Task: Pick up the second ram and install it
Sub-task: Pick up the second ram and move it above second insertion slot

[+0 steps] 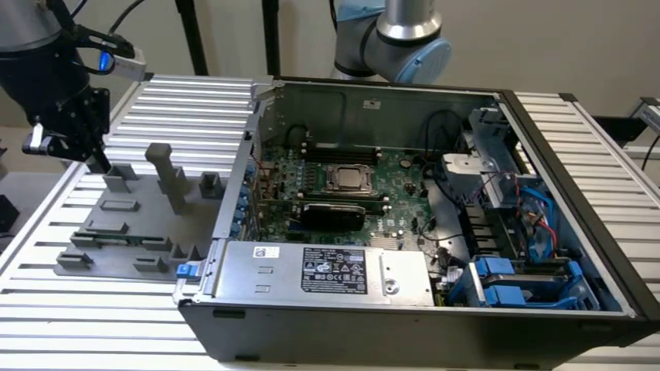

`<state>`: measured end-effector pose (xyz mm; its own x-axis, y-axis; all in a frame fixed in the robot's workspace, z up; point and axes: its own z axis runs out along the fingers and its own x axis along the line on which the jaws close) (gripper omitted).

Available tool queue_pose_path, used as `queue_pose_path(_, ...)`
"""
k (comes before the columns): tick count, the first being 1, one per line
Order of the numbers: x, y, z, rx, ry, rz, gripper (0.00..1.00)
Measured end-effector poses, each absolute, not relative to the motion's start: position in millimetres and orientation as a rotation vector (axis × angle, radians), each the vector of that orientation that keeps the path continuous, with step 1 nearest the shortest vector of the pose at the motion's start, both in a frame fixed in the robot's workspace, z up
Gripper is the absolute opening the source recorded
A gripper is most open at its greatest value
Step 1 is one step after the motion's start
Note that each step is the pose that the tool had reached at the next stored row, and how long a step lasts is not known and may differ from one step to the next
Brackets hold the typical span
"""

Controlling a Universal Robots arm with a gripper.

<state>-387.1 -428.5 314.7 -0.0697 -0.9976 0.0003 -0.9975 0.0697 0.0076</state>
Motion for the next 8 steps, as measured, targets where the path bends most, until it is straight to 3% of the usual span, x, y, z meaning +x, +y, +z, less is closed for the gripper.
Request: queue_pose_path(8, -387.0, -428.6, 314.7, 2.139, -2.293, -0.008, 0.11)
